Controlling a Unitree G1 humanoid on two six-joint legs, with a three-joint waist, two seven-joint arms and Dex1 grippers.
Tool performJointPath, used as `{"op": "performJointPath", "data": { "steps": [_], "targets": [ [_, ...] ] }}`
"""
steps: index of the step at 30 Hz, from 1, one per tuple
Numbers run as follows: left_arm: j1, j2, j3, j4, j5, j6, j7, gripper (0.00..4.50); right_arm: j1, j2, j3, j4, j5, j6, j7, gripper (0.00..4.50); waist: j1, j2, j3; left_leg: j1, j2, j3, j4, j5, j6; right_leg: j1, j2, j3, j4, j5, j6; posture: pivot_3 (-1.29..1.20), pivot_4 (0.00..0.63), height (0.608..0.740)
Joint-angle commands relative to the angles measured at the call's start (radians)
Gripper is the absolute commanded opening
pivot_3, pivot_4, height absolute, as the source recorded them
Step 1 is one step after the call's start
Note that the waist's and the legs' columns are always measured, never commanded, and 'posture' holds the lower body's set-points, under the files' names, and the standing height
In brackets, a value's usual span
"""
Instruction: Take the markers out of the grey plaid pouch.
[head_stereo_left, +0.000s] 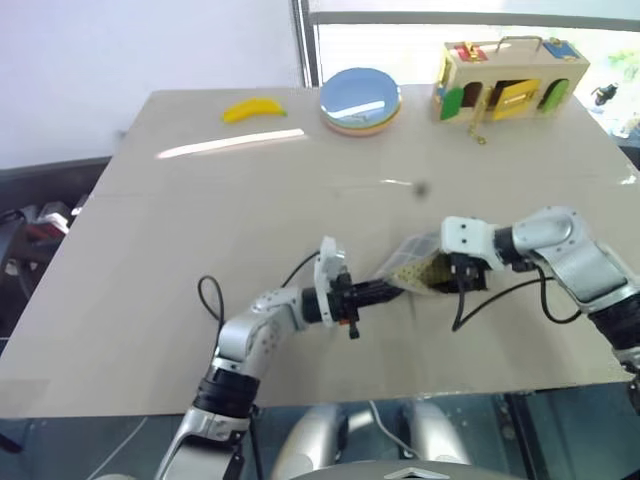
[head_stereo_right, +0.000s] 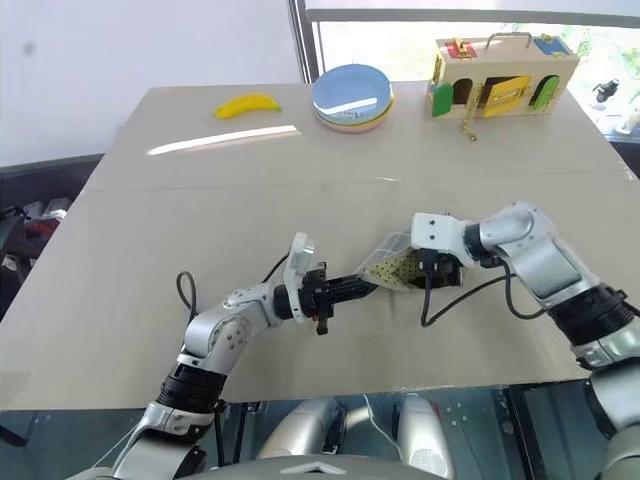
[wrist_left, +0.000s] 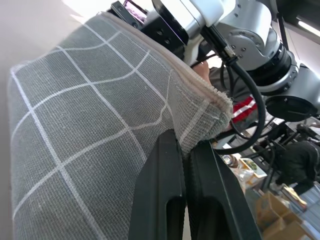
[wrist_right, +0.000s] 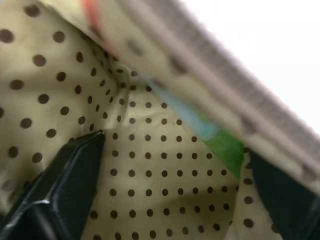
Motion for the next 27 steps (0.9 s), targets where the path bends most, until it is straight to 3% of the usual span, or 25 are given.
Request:
{"op": "performJointPath", "data": {
  "steps": [1, 8, 12, 18, 22, 27],
  "targets": [
    [-0.015, -0.007, -0.010, -0.012, -0.028, 0.000, -0.050, 0.00, -0.047, 0.034, 0.020, 0.096, -0.065, -0.032, 0.013, 4.46, -0.003, 0.000, 0.000, 0.000, 0.000, 0.000, 0.000, 0.000, 0.000, 0.000, 0.000, 0.000, 0.000, 0.000, 0.000, 0.00, 0.150, 0.740],
    [-0.034, -0.016, -0.014, 0.002, -0.030, 0.001, -0.063, 0.00, -0.091, 0.079, 0.046, 0.190, -0.104, -0.090, 0.108, 4.46, -0.011, -0.001, 0.000, 0.001, 0.000, 0.000, 0.000, 0.000, 0.000, 0.000, 0.000, 0.001, 0.001, 0.000, 0.000, 0.00, 0.150, 0.740],
    [-0.041, -0.017, 0.027, -0.028, -0.117, 0.082, -0.076, 0.00, -0.090, 0.007, 0.018, 0.047, -0.074, 0.012, 0.219, 4.46, -0.007, 0.000, 0.000, 0.001, 0.000, 0.000, 0.000, 0.000, 0.000, 0.000, 0.000, 0.001, 0.001, 0.000, 0.000, 0.00, 0.150, 0.740],
    [-0.051, 0.029, 0.093, -0.056, -0.328, 0.306, -0.120, 0.00, -0.072, -0.199, -0.034, -0.272, 0.010, 0.240, 0.383, 4.46, -0.003, 0.000, 0.000, -0.003, 0.000, -0.003, 0.000, 0.000, 0.000, -0.001, -0.001, -0.002, -0.001, 0.000, 0.000, 0.00, 0.150, 0.740],
    [-0.075, 0.056, 0.099, -0.020, -0.404, 0.409, -0.161, 0.00, -0.052, -0.272, -0.021, -0.410, 0.045, 0.343, 0.402, 4.46, -0.005, 0.000, 0.000, -0.002, 0.000, -0.003, 0.000, 0.000, 0.000, -0.001, -0.001, -0.002, -0.001, 0.000, 0.000, 0.00, 0.150, 0.740],
    [-0.126, 0.060, 0.079, 0.076, -0.376, 0.426, -0.205, 0.00, -0.026, -0.290, 0.025, -0.508, 0.063, 0.432, 0.378, 4.46, -0.005, 0.000, 0.000, -0.002, 0.000, -0.003, 0.000, 0.000, 0.000, 0.000, -0.001, -0.002, 0.000, 0.000, 0.000, 0.00, 0.150, 0.740]
  ]
}}
